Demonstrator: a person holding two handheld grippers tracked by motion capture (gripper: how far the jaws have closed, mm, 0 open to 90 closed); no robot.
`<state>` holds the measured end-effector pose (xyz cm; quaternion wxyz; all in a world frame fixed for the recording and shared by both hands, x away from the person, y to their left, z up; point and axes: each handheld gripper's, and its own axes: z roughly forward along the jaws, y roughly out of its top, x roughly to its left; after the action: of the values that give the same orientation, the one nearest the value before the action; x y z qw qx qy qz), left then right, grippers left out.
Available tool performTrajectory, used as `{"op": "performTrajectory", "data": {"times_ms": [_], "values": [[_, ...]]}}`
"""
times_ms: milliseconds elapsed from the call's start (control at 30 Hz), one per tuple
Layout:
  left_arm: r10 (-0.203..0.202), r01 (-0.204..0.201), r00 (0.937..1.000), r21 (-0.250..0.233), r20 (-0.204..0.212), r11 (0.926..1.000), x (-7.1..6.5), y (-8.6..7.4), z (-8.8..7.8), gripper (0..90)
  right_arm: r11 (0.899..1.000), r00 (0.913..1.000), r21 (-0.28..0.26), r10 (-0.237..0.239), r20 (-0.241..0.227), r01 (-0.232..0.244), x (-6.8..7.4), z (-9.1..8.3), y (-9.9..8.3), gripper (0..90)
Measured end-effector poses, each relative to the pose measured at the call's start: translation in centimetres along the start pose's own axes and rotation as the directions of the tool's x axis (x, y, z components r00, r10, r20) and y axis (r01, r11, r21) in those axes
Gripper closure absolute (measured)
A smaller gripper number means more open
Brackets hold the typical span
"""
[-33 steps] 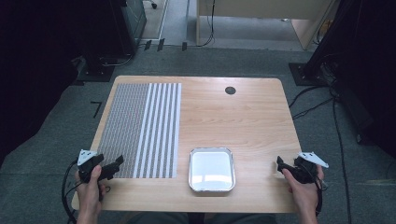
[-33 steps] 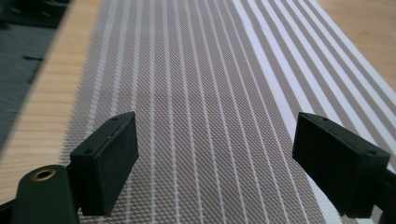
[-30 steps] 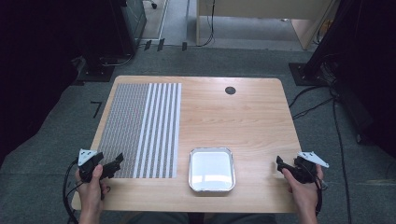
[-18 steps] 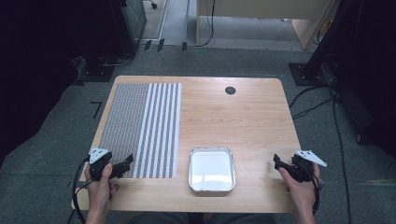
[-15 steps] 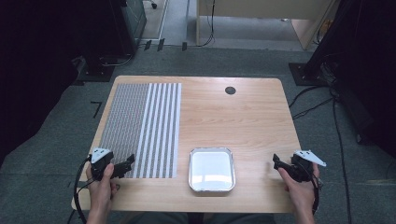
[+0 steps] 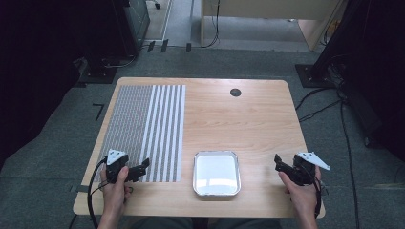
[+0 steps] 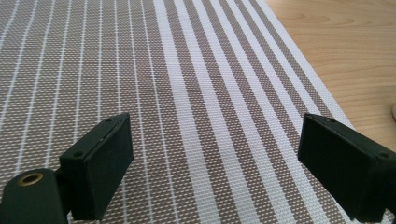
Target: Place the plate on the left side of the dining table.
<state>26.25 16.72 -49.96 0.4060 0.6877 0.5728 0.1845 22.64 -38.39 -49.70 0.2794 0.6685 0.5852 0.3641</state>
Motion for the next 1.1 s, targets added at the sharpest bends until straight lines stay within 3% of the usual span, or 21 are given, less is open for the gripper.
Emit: {"op": "performTrajectory", "data": {"times_ms": [1100], "values": [[0.061,-0.062,0.9950,0.013,0.079,0.9980,-5.3,0.0,2.3,10.4,1.000,0.9979,-0.012,-0.017,-0.062,0.016,4.3,0.2,0.1,29.0]]}}
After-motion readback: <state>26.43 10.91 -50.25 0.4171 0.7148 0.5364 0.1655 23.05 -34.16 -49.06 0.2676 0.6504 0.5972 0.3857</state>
